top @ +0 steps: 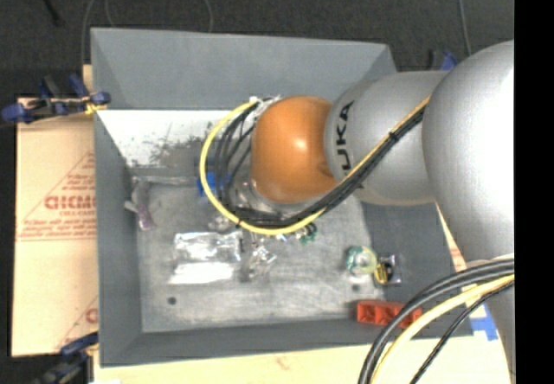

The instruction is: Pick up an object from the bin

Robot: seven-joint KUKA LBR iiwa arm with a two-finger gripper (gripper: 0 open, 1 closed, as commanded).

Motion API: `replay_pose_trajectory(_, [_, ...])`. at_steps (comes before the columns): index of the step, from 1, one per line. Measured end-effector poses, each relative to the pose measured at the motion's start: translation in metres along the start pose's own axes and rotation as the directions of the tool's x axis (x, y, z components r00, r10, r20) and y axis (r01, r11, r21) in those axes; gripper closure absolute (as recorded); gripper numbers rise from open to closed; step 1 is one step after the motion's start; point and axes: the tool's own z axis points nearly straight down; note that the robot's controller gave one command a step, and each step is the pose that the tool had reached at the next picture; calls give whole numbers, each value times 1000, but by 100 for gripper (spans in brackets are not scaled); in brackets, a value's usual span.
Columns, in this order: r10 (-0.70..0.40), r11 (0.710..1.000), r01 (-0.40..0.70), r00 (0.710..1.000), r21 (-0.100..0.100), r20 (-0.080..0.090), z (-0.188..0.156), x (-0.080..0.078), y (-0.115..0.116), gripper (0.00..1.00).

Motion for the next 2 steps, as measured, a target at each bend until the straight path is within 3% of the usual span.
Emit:
replay_pose_trajectory(1, [1, 1000, -1, 1000, 2, 3, -2, -1, -1, 100])
replay_pose_trajectory(2, [15, 1000, -15, 1000, 3, 4, -133, 10, -4, 100])
